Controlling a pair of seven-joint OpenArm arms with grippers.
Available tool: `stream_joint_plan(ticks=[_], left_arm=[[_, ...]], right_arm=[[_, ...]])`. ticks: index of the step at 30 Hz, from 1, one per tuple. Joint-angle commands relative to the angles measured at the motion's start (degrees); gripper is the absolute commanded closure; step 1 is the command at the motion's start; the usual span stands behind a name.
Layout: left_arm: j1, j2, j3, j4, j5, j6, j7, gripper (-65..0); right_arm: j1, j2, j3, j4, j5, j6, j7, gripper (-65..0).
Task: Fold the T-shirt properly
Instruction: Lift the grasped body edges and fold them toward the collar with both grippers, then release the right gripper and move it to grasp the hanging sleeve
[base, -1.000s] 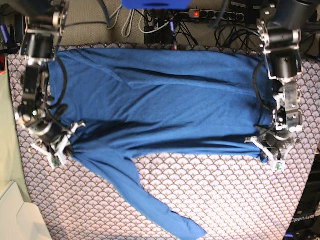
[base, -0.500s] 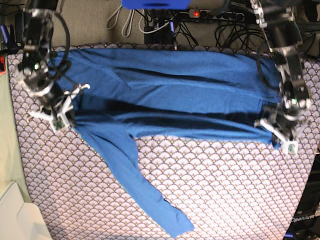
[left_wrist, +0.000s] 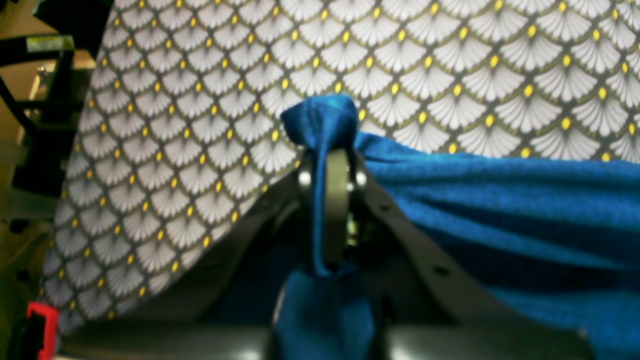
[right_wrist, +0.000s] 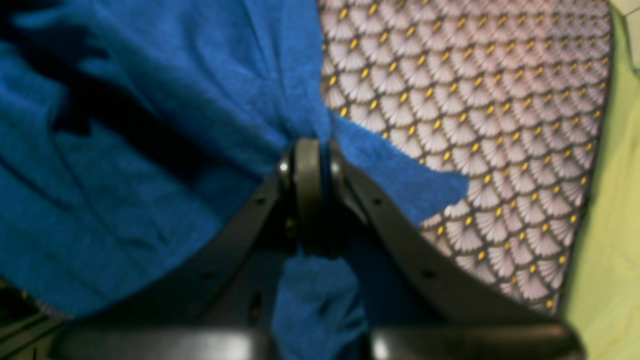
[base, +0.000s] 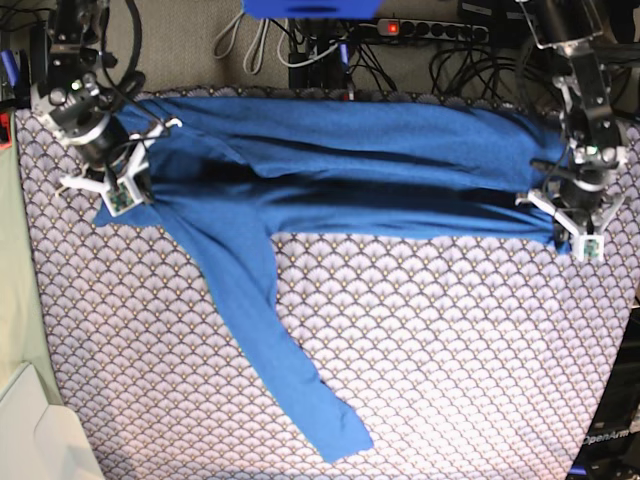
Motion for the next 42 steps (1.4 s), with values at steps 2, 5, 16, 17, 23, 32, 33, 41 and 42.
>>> stream_joint_plan(ticks=[2, 5, 16, 17, 23, 32, 33, 41, 42], left_arm=[[0.5, -0.9, -0.8, 1.3, -0.1, 0.4, -1.4, -0.4], [1.6, -1.0, -0.8, 2.8, -0.1, 0.4, -1.4, -0.4], [5.3, -0.9, -0.8, 5.1, -0.1, 0.4, -1.4, -0.4], [5.8, -0.9, -0.7, 5.1, -0.1, 0.4, -1.4, -0.4], [7.5, -0.9, -0.3, 4.7, -0.1, 0.4, -1.4, -0.4], [6.9, -0.9, -0.3, 0.8, -0.1, 0.4, -1.4, -0.9], [6.8, -0.9, -0.3, 0.8, -0.1, 0.4, -1.4, -1.0], [6.8, -0.9, -0.3, 0.8, -0.1, 0.4, -1.4, -24.7], [6.8, -0.9, -0.3, 0.8, -0.1, 0.4, -1.4, -31.6]], right_arm=[[-0.2, 0.6, 1.2, 1.9, 0.6, -0.4, 1.6, 0.0], [-1.1, 0.5, 3.6, 2.8, 1.1, 2.3, 1.6, 0.0], [-5.1, 0.5, 8.1, 3.3, 4.4, 4.0, 1.5, 0.0], [-5.5, 0.4, 8.1, 3.3, 4.4, 4.0, 1.5, 0.0], [-6.2, 0.3, 8.1, 3.1, 4.4, 4.0, 1.5, 0.0], [-6.1, 0.3, 8.1, 3.2, 4.4, 4.0, 1.2, 0.0], [-6.1, 0.3, 8.1, 3.2, 4.4, 4.0, 1.2, 0.0], [-5.6, 0.3, 8.1, 3.3, 4.4, 4.0, 1.1, 0.0], [-5.6, 0.3, 8.1, 3.3, 4.4, 4.0, 1.1, 0.0]])
